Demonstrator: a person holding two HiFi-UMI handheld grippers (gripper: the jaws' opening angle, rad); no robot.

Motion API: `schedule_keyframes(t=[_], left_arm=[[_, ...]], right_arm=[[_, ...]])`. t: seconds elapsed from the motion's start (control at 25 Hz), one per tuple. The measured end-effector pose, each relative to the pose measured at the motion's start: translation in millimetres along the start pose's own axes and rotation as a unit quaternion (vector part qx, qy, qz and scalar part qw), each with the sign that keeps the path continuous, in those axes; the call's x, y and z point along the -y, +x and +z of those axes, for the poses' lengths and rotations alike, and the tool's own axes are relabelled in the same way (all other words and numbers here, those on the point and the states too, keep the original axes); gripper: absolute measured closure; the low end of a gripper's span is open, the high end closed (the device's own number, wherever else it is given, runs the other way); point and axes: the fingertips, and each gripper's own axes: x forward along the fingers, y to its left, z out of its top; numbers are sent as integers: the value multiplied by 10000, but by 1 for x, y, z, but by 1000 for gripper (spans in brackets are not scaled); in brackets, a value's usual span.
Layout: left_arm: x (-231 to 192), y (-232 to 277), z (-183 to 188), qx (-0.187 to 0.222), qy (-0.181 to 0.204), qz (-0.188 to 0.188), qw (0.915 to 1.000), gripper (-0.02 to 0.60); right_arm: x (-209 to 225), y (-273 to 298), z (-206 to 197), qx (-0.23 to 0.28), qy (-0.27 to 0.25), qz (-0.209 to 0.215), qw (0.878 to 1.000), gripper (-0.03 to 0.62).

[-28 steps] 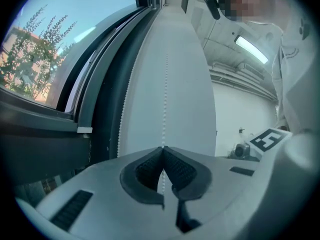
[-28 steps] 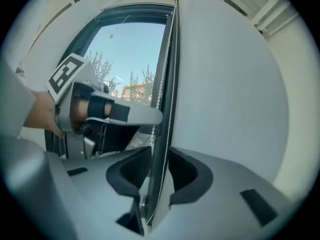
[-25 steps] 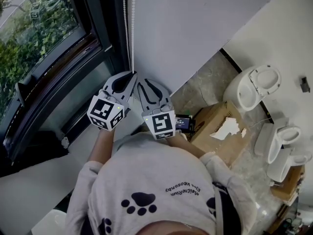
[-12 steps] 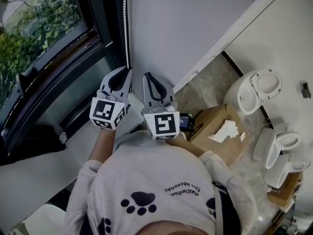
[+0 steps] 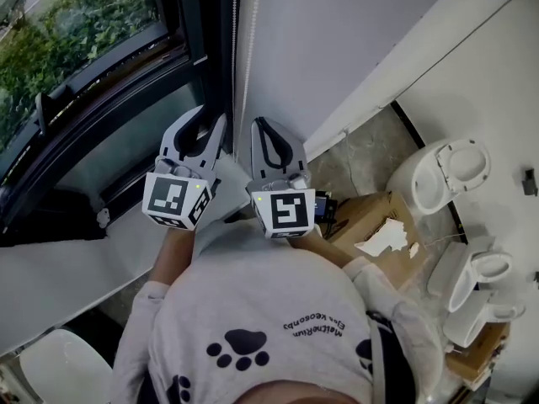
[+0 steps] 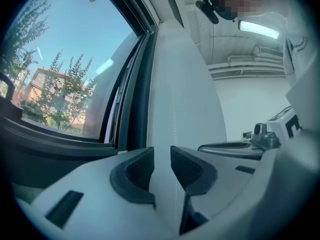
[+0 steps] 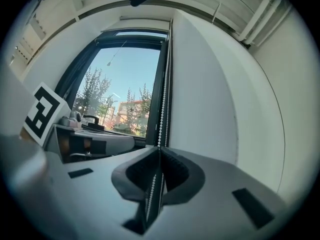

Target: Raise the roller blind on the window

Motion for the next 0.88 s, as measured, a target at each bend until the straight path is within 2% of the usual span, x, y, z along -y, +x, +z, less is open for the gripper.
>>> schedule_keyframes(t=[0.24, 0.4, 0.88], left_arm=[[-1, -28, 0, -90, 3, 702, 9975, 553], [2, -40, 0, -114, 130, 1045, 9944, 572], [24, -38, -1, -181, 168, 1065, 9940, 572]], right_arm=[[2, -11, 8, 147, -84, 8, 9999, 582], [3, -19, 13, 158, -55, 16, 9999, 583], [22, -38, 15, 115, -31, -160, 9998, 583]])
